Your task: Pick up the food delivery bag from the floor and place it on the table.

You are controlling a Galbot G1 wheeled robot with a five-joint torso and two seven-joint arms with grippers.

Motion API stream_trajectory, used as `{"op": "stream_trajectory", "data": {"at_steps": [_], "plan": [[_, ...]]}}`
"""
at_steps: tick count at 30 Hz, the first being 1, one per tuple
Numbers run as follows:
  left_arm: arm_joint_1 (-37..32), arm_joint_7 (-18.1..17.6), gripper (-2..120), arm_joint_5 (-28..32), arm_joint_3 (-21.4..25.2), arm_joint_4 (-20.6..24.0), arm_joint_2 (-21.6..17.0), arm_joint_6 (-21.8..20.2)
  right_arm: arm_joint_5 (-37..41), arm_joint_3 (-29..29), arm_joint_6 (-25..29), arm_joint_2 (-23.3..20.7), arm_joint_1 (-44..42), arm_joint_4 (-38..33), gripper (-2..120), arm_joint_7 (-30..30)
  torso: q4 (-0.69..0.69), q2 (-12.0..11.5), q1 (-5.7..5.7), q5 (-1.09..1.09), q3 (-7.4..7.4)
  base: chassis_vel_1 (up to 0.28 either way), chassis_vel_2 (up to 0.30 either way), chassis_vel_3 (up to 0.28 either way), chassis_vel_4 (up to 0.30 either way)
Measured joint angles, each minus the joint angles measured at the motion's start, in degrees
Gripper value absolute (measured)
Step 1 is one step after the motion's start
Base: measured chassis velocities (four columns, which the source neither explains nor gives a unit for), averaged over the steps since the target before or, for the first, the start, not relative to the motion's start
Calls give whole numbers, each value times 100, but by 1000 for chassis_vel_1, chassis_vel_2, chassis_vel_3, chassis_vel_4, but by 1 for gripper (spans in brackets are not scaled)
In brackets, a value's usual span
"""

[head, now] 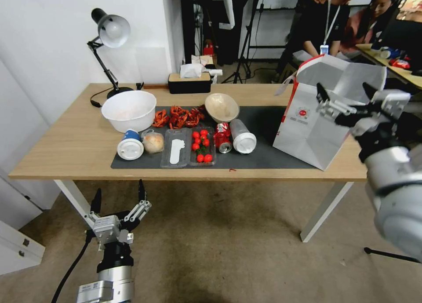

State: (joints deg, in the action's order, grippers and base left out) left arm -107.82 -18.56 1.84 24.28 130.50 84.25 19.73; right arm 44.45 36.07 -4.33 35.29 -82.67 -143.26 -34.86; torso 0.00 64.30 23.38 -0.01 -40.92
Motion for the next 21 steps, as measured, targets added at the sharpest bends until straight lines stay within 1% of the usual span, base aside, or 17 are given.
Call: {"op": "stream_trajectory", "data": {"at_steps": [1, 2, 3, 4, 5, 6, 7, 8, 9, 10, 12, 14, 15, 21], "plan": [[-5, 3, 100, 9, 0, 6, -9, 1, -337, 44, 197, 141, -340, -23, 100, 77, 0, 0, 0, 0, 0, 0, 0, 0, 0], [-5, 3, 100, 9, 0, 6, -9, 1, -337, 44, 197, 141, -340, -23, 100, 77, 0, 0, 0, 0, 0, 0, 0, 0, 0], [-8, 6, 100, 13, 0, 9, -14, 2, -577, 57, 334, 260, -598, -28, 100, 125, 1, 0, 0, 0, 0, 0, 0, 0, 0], [-8, 8, 100, 18, 1, 11, -19, 2, -858, 58, 498, 412, -913, -28, 100, 202, 0, 0, 0, 1, 0, 0, 0, 0, 0], [-7, 11, 100, 28, 2, 11, -28, 2, -1309, 38, 782, 684, -1416, -27, 100, 334, -2, 0, 0, 2, -1, 0, 0, 0, 0], [-7, 11, 100, 28, 2, 11, -28, 2, -1309, 38, 782, 684, -1416, -27, 100, 334, -2, 0, 0, 2, -1, 0, 0, 0, 0], [-7, 12, 100, 33, 2, 12, -35, 3, -1479, 22, 887, 790, -1592, -27, 100, 383, -3, 0, 0, 2, 0, 0, 0, 0, 0], [-7, 18, 100, 38, 2, 11, -44, 4, -1656, 3, 999, 903, -1764, -27, 100, 420, -5, 0, 0, 2, 0, 0, 0, 0, 0], [-7, 38, 100, 45, 2, 4, -66, 19, -2002, -36, 1215, 1124, -2040, -24, 100, 452, -3, 1, -1, 1, 0, 0, 0, 0, 0], [-7, 38, 100, 45, 2, 4, -66, 19, -2002, -36, 1215, 1124, -2040, -24, 100, 452, -3, 1, -1, 1, 0, 0, 0, 0, 0], [4, 48, 100, 57, 3, -20, -82, 37, -2320, -62, 1439, 1326, -2277, -18, 100, 462, 1, 0, 0, 0, 0, 0, 0, 0, 0], [13, 52, 100, 62, 3, -36, -89, 51, -2582, -90, 1594, 1489, -2429, -7, 100, 456, 0, 0, 0, 0, 0, 0, 0, 0, 0], [13, 52, 100, 62, 3, -36, -89, 51, -2582, -90, 1594, 1489, -2429, -7, 100, 456, 0, 0, 0, 0, 0, 0, 0, 0, 0], [16, 75, 100, 63, 10, -89, -110, 85, -2958, -279, 1909, 1888, -2604, 264, 100, 467, 0, 0, 0, 0, 0, 0, 0, 0, 0]]}}
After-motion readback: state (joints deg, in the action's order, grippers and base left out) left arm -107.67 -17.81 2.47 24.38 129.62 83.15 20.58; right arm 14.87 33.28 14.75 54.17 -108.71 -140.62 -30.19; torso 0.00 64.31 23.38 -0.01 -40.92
